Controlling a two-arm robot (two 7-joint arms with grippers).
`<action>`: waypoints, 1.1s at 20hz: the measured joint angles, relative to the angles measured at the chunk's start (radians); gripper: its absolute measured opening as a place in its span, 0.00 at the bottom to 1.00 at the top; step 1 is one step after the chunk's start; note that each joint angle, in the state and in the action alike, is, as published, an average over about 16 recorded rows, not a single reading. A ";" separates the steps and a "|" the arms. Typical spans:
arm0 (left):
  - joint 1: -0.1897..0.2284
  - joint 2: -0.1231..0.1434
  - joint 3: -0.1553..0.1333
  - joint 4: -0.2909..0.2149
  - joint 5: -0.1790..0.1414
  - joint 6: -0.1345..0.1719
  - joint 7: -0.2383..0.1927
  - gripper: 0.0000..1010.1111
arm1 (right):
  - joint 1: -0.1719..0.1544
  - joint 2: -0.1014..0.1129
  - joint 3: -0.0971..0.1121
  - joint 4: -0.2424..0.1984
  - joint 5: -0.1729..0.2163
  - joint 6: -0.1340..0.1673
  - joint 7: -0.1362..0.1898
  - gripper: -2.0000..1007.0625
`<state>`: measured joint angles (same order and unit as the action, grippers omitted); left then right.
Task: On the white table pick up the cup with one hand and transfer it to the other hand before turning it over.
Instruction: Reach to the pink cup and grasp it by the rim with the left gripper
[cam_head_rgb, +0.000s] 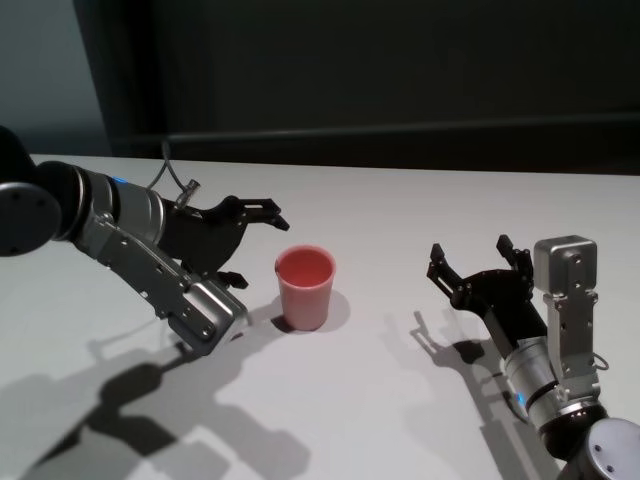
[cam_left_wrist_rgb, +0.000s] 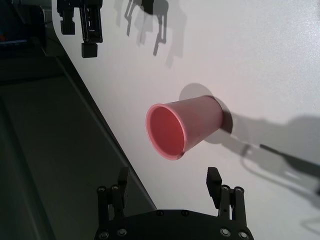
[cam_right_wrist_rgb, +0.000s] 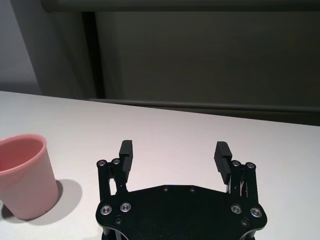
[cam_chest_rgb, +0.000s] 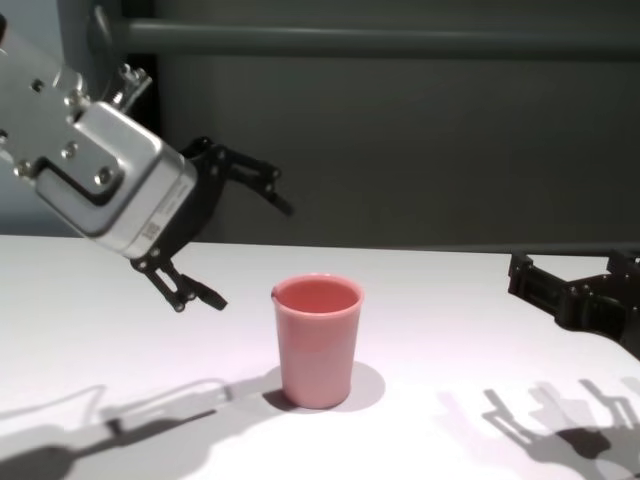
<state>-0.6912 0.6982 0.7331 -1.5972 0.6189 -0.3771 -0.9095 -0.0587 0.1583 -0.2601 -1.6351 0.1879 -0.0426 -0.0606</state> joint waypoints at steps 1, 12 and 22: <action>-0.008 -0.004 0.008 0.005 0.002 -0.004 -0.008 0.99 | 0.000 0.000 0.000 0.000 0.000 0.000 0.000 1.00; -0.089 -0.050 0.092 0.069 0.022 -0.052 -0.078 0.99 | 0.000 0.000 0.000 0.000 0.000 0.000 0.000 1.00; -0.147 -0.096 0.161 0.129 0.037 -0.089 -0.120 0.99 | 0.000 0.000 0.000 0.000 0.000 0.000 0.000 1.00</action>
<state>-0.8379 0.6019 0.8942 -1.4680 0.6555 -0.4661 -1.0291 -0.0587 0.1583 -0.2601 -1.6351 0.1879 -0.0426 -0.0606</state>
